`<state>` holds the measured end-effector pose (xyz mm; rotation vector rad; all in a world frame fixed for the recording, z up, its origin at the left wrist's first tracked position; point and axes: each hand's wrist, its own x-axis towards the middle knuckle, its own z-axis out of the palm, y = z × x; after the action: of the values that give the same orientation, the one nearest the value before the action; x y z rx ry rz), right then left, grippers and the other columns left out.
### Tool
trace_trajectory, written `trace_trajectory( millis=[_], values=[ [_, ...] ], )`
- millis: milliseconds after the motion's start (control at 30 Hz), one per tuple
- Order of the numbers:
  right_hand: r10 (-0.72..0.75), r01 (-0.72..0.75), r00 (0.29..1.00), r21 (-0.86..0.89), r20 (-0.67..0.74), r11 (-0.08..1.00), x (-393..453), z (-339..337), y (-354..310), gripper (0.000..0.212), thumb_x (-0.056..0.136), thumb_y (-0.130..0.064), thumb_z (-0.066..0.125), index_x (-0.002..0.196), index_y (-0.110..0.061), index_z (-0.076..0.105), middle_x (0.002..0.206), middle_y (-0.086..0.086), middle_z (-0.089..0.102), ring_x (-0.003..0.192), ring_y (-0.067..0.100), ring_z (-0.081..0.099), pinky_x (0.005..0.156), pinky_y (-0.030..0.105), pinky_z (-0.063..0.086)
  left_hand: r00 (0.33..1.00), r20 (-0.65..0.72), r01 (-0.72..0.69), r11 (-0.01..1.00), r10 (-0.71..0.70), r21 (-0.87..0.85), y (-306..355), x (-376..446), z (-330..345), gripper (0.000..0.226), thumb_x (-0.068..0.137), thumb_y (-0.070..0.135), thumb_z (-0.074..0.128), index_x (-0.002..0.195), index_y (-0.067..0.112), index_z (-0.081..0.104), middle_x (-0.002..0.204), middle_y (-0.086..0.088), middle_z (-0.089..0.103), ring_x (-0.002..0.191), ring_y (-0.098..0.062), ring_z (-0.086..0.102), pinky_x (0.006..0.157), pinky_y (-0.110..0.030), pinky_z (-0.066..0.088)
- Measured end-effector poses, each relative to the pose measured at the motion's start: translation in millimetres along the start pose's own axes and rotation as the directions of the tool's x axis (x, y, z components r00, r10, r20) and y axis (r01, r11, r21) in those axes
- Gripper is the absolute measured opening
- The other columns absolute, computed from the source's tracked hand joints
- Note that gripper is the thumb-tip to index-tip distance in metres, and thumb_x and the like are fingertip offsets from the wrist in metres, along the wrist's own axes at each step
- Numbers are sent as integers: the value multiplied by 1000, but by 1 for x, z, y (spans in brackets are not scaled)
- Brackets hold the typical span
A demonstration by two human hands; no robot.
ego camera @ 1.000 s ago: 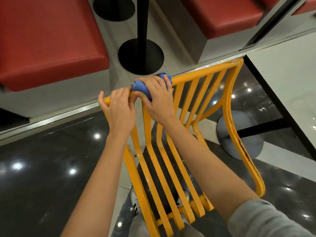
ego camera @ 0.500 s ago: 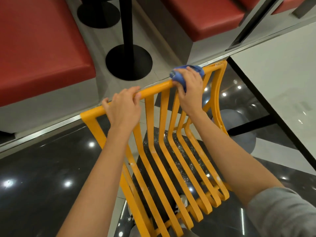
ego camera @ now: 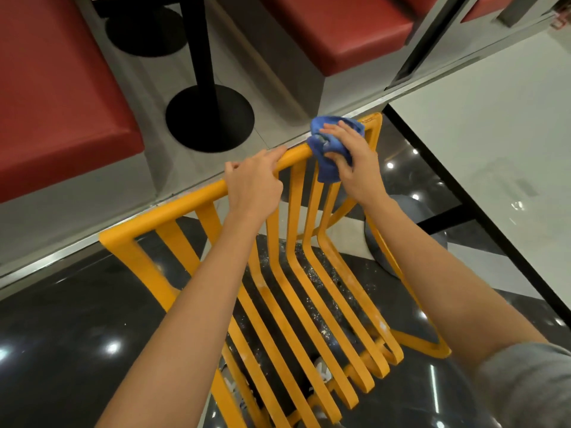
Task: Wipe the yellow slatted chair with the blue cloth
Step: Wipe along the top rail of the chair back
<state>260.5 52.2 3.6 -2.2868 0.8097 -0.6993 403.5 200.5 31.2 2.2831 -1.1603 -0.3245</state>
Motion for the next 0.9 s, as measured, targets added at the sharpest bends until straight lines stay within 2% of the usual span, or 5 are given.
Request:
trace_trajectory(
  millis=[133,300,533,767,900],
  values=[
    [37,-41,999,-108,-37,993,38,4,-13,20,94,-15,55,110,-14,67,99,-4,62,96,11,54,94,47,47,997,-72,4,1000,-3,20,-2,-3,9,47,96,8,52,138,29,54,120,3,65,114,-20,57,113,-49,19],
    [-104,103,983,17,151,995,5,5,-17,35,93,-6,58,127,-10,61,132,3,62,135,10,42,118,22,24,998,-59,-13,999,16,40,-4,-3,9,49,95,5,51,138,29,52,126,3,64,121,-20,55,115,-52,15],
    [113,-116,989,-21,-93,993,40,1,-3,24,94,-11,55,116,-12,66,103,-2,60,96,7,56,89,34,51,999,-31,19,1000,-18,13,-4,-2,8,48,98,9,52,141,32,50,126,3,64,121,-19,55,118,-52,15],
    [51,-51,999,-32,11,998,19,-31,9,37,93,-1,55,129,-5,59,128,3,60,120,0,53,101,9,39,999,-16,28,1000,-28,-8,-3,0,6,48,98,9,53,141,32,50,127,3,64,120,-19,56,118,-52,15],
    [179,-181,983,-138,-29,974,61,-33,26,24,96,-20,52,107,-2,63,98,15,63,94,27,58,87,45,51,1000,-20,22,1000,-23,-10,-4,-1,6,48,98,9,53,140,32,51,122,4,65,117,-19,58,117,-52,15]
  ],
)
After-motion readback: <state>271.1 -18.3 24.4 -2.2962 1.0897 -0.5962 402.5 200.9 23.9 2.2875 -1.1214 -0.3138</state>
